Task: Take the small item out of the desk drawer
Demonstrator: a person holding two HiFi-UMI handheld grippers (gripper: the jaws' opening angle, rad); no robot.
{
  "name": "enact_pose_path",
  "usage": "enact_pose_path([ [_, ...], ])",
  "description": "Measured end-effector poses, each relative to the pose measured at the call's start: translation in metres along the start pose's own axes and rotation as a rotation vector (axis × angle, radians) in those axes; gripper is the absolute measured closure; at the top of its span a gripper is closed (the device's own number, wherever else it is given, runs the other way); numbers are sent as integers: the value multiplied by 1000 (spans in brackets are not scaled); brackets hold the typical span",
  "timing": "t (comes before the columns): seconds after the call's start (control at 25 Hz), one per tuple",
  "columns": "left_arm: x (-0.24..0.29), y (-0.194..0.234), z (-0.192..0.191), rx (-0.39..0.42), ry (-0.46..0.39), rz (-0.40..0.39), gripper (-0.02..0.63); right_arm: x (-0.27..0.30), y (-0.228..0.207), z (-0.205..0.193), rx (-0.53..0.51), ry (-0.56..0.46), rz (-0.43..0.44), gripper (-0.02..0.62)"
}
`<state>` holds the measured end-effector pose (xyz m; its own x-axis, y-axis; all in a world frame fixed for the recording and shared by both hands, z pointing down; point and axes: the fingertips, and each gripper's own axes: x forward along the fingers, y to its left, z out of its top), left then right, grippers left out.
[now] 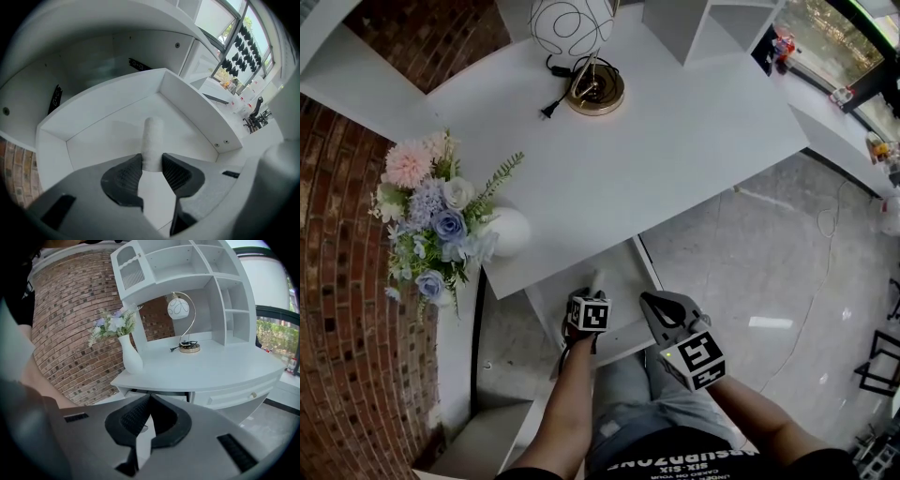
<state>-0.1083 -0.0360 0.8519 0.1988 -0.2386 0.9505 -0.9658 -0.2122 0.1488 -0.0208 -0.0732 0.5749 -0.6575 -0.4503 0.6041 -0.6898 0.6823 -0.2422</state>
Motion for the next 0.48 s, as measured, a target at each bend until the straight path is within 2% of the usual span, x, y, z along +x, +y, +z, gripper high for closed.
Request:
enact_pose_path([
  [0.32,-21,-6,-1,-38,-24,-29,468,-10,12,12,-18,-13,21,598],
  [0.48,-36,-6,0,-36,-40,-18,468,-15,18,20,-26,-23,36,598],
])
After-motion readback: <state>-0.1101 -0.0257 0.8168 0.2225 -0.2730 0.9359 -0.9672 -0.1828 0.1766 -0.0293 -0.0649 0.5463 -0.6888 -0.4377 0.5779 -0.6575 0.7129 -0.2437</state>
